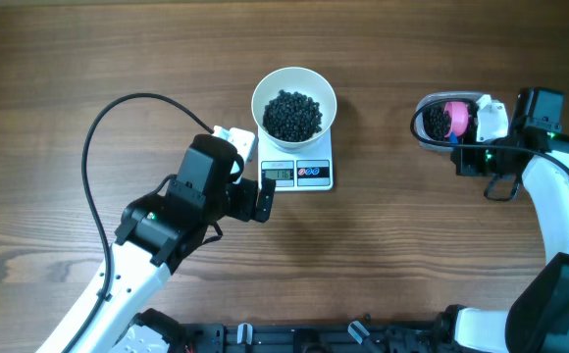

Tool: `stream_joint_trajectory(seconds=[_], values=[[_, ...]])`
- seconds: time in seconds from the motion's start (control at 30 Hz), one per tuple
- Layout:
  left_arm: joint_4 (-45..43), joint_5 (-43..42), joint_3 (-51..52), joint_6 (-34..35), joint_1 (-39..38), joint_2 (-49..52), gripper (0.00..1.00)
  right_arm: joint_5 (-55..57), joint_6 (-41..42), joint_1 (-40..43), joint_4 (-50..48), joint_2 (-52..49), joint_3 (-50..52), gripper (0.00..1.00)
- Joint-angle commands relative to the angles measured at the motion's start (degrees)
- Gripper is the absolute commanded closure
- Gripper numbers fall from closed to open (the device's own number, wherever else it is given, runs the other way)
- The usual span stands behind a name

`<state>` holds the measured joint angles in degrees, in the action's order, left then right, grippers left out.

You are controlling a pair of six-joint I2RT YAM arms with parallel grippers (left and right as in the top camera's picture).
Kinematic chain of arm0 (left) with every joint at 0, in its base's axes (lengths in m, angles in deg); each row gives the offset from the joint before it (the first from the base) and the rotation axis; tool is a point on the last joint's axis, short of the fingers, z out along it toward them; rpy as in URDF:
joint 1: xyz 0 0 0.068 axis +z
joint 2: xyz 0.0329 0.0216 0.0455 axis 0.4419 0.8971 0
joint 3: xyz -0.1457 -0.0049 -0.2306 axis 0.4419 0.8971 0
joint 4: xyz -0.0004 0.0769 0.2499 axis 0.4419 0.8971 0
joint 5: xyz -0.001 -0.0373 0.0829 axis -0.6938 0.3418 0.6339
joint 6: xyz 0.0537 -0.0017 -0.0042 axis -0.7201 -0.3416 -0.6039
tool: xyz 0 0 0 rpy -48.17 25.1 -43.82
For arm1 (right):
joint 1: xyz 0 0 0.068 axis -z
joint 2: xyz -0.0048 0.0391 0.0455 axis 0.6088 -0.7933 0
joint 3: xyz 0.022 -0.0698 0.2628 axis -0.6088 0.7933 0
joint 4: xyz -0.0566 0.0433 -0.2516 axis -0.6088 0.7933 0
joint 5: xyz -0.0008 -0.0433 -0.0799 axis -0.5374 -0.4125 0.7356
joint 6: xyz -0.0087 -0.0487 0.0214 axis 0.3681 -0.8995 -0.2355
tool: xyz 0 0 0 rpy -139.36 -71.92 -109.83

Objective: Scoop item into bowl and weigh 150g on scale
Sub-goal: 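Dip the pink scoop into the black beans in the tub with the right gripper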

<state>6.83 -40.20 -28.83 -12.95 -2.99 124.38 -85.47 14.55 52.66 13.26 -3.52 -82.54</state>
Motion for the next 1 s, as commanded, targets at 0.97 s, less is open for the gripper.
stream_joint_trajectory(seconds=[0.97], values=[[-0.2, 0.3, -0.2, -1.1, -0.3, 0.0, 0.00, -8.7, -3.5, -0.2, 3.4, -1.2, 0.6, 0.96]])
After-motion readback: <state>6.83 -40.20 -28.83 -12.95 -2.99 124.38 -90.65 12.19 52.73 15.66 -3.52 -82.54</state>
